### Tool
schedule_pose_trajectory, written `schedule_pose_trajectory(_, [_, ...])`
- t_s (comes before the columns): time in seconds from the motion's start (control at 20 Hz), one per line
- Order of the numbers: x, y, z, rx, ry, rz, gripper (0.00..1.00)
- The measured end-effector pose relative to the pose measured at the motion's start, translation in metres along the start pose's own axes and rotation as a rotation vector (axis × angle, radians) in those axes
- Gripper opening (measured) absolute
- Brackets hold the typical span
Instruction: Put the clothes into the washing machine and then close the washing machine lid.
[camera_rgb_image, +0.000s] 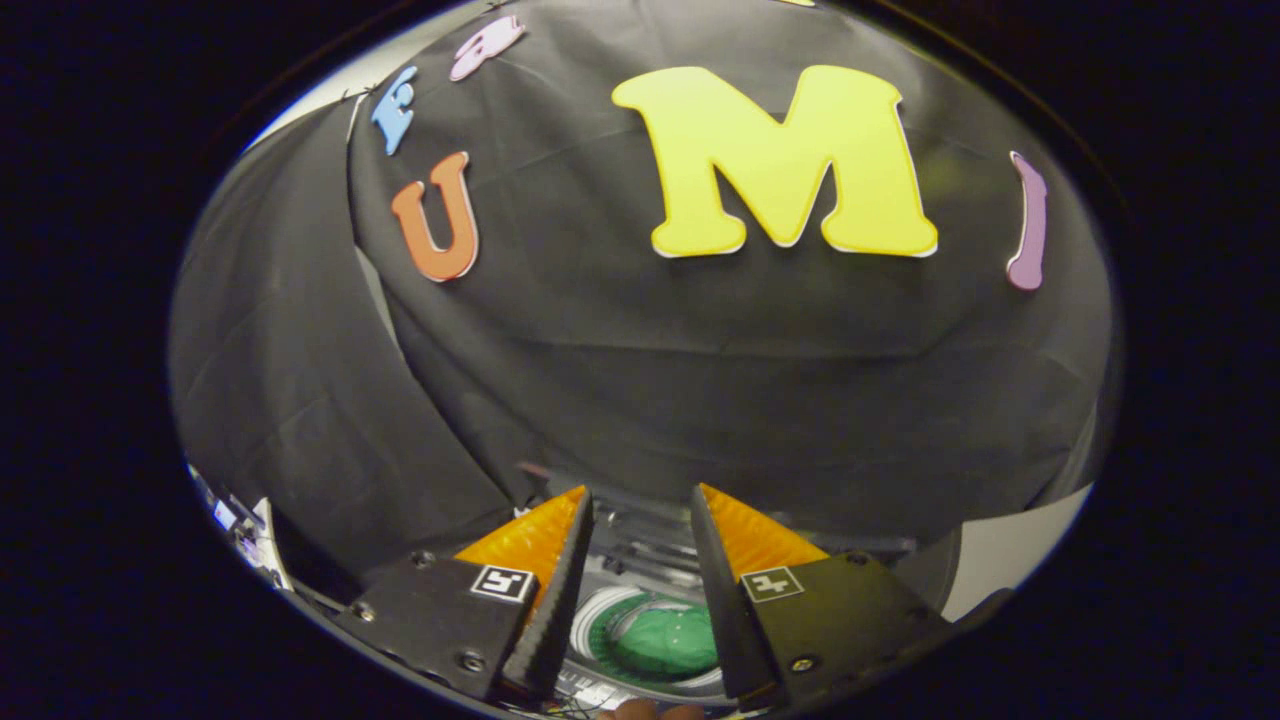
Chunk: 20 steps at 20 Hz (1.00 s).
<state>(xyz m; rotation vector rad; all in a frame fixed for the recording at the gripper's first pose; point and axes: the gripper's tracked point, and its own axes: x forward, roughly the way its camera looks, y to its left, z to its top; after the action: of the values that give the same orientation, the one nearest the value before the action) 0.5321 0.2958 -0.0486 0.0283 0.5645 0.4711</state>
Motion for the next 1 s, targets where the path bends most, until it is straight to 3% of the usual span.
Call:
schedule_pose_trajectory(0.1, [0.021, -0.015, 0.007, 0.027, 0.01, -0.04, 0.62])
schedule_pose_trajectory(0.25, [0.065, -0.031, -0.004, 0.093, 0.067, -0.075, 0.79])
schedule_pose_trajectory(0.6, [0.116, -0.067, -0.038, 0.212, 0.152, -0.168, 0.78])
schedule_pose_trajectory(0.85, [0.123, -0.07, -0.046, 0.099, 0.134, -0.215, 0.78])
schedule_pose_trajectory(1.0, [0.122, -0.067, -0.043, 0.089, 0.098, -0.19, 0.79])
